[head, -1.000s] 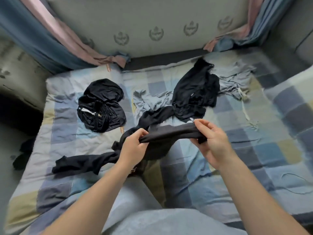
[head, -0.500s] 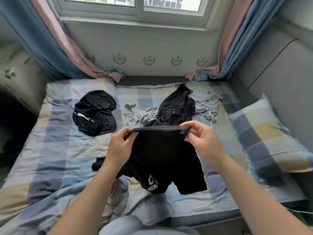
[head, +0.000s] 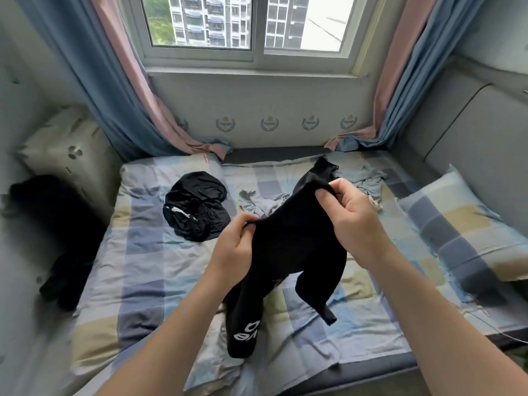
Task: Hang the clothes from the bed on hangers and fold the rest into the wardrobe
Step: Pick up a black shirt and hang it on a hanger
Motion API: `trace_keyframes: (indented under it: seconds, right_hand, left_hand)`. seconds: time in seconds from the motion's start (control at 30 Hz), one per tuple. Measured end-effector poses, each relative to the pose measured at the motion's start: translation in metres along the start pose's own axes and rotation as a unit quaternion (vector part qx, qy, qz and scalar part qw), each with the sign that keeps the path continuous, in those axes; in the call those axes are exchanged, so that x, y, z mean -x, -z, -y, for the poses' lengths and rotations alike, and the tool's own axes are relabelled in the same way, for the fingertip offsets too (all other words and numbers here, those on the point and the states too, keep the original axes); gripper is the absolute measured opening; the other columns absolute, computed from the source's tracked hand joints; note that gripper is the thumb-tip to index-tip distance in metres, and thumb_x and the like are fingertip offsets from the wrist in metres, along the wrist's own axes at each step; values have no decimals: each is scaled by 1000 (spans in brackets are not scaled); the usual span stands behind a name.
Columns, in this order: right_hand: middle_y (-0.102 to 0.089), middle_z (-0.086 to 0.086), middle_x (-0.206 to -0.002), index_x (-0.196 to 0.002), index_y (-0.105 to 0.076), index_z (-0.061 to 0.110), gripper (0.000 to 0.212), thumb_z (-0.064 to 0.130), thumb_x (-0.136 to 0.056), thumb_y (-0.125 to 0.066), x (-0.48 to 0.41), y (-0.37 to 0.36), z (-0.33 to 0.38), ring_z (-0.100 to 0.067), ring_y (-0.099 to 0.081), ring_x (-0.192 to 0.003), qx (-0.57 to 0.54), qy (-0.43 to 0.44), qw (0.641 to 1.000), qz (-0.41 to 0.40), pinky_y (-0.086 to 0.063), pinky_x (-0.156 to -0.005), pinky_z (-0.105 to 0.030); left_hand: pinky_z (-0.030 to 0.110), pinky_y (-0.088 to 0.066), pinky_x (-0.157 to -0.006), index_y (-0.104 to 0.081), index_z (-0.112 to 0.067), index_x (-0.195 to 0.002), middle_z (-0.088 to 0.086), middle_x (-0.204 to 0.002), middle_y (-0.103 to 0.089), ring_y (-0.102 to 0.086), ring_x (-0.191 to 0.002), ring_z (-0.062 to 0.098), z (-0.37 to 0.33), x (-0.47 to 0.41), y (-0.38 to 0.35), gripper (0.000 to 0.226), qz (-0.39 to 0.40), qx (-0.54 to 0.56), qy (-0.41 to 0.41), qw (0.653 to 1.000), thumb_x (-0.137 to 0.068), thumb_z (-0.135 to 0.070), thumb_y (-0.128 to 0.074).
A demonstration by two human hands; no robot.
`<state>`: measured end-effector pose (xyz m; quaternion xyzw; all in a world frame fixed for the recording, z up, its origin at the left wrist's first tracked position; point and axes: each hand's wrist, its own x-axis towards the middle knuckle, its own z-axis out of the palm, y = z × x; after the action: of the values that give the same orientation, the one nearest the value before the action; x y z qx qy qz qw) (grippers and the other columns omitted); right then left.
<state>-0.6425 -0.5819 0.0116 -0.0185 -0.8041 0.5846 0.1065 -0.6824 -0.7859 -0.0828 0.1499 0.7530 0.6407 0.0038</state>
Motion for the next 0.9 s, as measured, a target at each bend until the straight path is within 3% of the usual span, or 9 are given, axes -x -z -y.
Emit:
trace_keyframes:
  seconds: [0.1, 0.17, 0.23, 0.37, 0.53, 0.63, 0.7, 0.8, 0.9]
  right_hand:
    - [-68, -3, -78, -95, -62, 11, 19, 16, -84, -78, -4, -18, 20, -16, -67, -72, -42, -19, 999, 19, -55, -64, -28]
    - [-69, -4, -79, -94, -66, 9, 13, 8, -85, -76, -8, -26, 32, -15, -67, -74, -48, -4, 999, 24, -55, -67, -26]
    - [-70, -12, -81, -91, -70, 9, 4, 12, -92, -69, -11, -31, 44, -17, -68, -76, -67, 8, 998, 20, -55, -69, -29]
    - [-75, -19, -88, -90, -73, 7, 19, 20, -98, -62, -14, -38, 69, -22, -72, -78, -87, 8, 996, 34, -59, -70, -35]
    - [-77, -14, -85, -80, -75, 9, 32, 31, -99, -61, -15, -33, 94, -27, -75, -79, -111, -30, 991, 64, -62, -69, -36]
    - [-73, -9, -75, -77, -71, 9, 35, 30, -101, -58, -14, -24, 107, -22, -72, -67, -165, -92, 980, 56, -61, -60, -31]
    - [-65, -5, -66, -79, -63, 10, 30, 26, -103, -56, -14, -21, 110, -16, -66, -56, -184, -106, 976, 45, -57, -53, -27]
    - [-62, -3, -60, -84, -54, 10, 23, 20, -105, -50, -12, -20, 112, -18, -65, -52, -231, -102, 967, 33, -56, -49, -31]
    - [-68, -14, -68, -89, -51, 8, 20, 17, -107, -45, -8, -20, 114, -32, -72, -64, -286, -95, 952, 53, -59, -56, -41]
  left_hand:
    - [12, -44, -70, -65, -40, -85, -18, -79, -65, -59, -76, -2, -11, 3, 25, 37, -17, 15, 4, 1000, -99, -13, -44]
    - [17, -45, -71, -65, -35, -85, -14, -78, -64, -59, -75, 1, -15, 4, 43, 26, -31, 7, 2, 999, -96, -21, -46]
    - [25, -46, -72, -66, -31, -85, -10, -77, -64, -59, -76, 5, -18, 6, 60, 23, -49, 7, -4, 999, -95, -24, -47]
    - [30, -46, -70, -64, -29, -85, -10, -75, -63, -58, -73, 8, -26, 8, 81, 22, -88, -9, -28, 996, -98, -24, -48]
    - [32, -42, -63, -63, -25, -88, -4, -69, -58, -52, -63, 10, -40, 11, 78, 19, -96, -55, -49, 993, -103, -21, -52]
    - [26, -46, -71, -63, -25, -93, -8, -81, -61, -58, -74, 10, -55, 15, 66, 8, -129, -98, -91, 983, -99, -28, -60]
    - [26, -46, -73, -61, -23, -90, -8, -85, -61, -59, -78, 15, -68, 22, 52, 12, -152, -95, -128, 975, -94, -34, -63]
    - [21, -44, -62, -59, -27, -85, -9, -74, -62, -57, -64, 9, -79, 36, 28, 17, -63, -44, -148, 986, -89, -43, -61]
    - [24, -50, -62, -60, -31, -93, -8, -80, -66, -63, -72, 10, -77, 50, 3, 26, 66, -34, -88, 993, -82, -52, -70]
